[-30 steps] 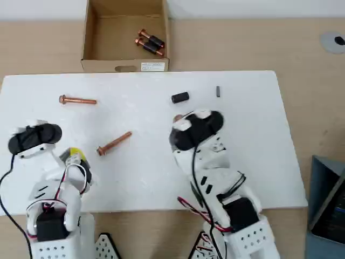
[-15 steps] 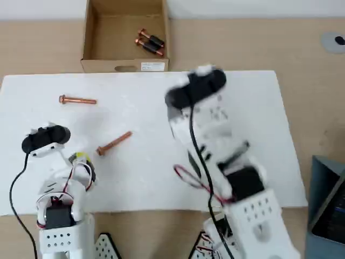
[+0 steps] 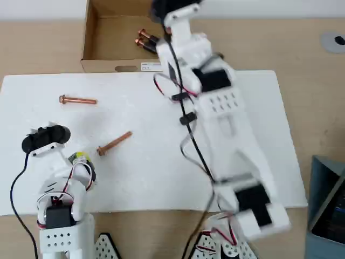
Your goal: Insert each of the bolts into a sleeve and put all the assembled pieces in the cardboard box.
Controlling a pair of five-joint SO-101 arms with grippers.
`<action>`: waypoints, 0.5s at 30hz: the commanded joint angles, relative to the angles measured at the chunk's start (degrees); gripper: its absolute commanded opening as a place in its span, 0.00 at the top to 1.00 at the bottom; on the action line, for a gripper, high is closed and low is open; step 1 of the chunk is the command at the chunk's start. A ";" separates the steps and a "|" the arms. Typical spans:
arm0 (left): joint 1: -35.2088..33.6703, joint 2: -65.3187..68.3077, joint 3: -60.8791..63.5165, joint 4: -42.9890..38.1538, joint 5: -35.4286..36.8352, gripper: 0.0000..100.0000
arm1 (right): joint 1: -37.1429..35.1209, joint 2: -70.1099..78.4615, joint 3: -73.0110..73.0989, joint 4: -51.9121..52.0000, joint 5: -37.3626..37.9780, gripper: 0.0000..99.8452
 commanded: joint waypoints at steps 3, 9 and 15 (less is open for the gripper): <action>-0.79 -0.48 -0.18 -0.88 0.00 1.00 | 0.48 16.40 -22.64 -1.93 5.45 0.99; -0.79 -0.48 -0.18 -0.88 0.00 1.00 | 0.31 32.92 -40.04 -1.93 15.38 0.99; -0.79 -0.48 -0.18 -0.88 0.00 1.00 | -1.71 44.88 -52.79 -1.58 25.14 0.99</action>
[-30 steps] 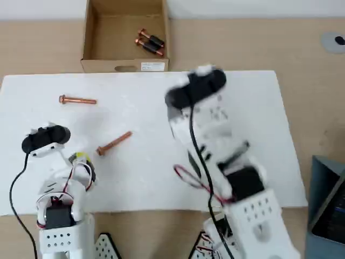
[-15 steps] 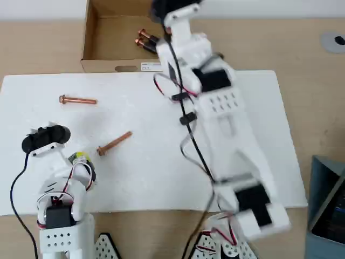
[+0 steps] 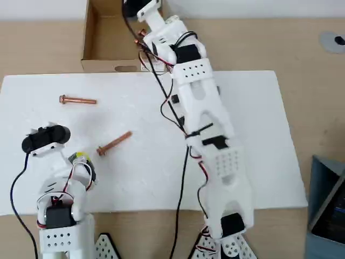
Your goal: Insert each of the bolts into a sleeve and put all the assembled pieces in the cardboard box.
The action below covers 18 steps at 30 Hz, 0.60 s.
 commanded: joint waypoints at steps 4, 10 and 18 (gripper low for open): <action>-0.79 -0.48 -0.18 -0.88 0.00 1.00 | -3.12 7.34 -14.11 -1.49 7.74 0.99; -0.79 -0.48 -0.18 -0.88 0.00 1.00 | -4.97 11.74 -17.98 -1.41 12.04 0.92; -0.88 -0.48 -0.18 -0.88 0.09 1.00 | -4.88 12.09 -17.98 0.88 12.40 0.87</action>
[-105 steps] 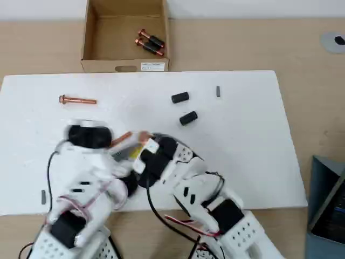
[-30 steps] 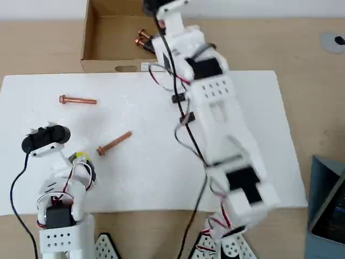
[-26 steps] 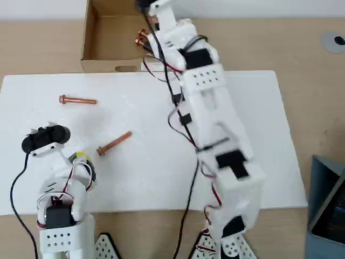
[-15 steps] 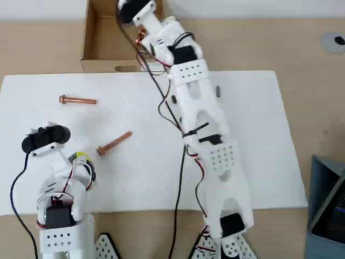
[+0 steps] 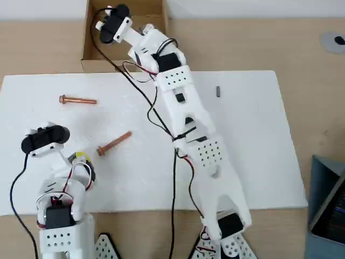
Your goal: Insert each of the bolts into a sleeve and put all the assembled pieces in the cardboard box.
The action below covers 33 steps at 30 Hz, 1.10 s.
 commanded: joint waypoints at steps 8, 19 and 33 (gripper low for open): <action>-0.62 -0.48 -0.18 -0.88 0.09 1.00 | -0.31 -1.45 -4.35 0.35 0.26 0.87; -0.62 -0.40 -0.18 -0.88 0.09 1.00 | -0.13 -1.19 -26.51 26.90 0.09 0.87; -0.62 -0.40 -0.18 -0.88 0.09 1.00 | 2.07 -10.59 -29.93 50.11 0.09 0.87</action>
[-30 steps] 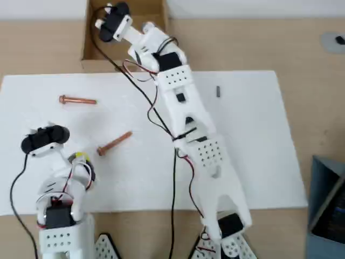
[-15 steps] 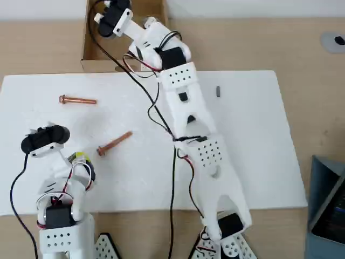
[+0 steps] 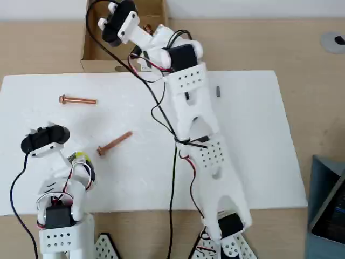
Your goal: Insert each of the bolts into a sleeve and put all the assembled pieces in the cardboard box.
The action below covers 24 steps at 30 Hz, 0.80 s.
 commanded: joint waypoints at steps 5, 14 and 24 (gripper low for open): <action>-0.53 -0.40 -0.18 -0.88 0.09 1.00 | 2.51 -13.41 -2.68 12.22 -0.35 0.87; -0.62 -0.40 -0.18 -0.88 0.09 1.00 | 6.29 -22.37 4.09 12.31 -6.07 0.87; -2.55 -0.40 -0.18 -0.88 0.09 1.00 | 10.95 -42.07 41.10 12.22 -6.51 0.87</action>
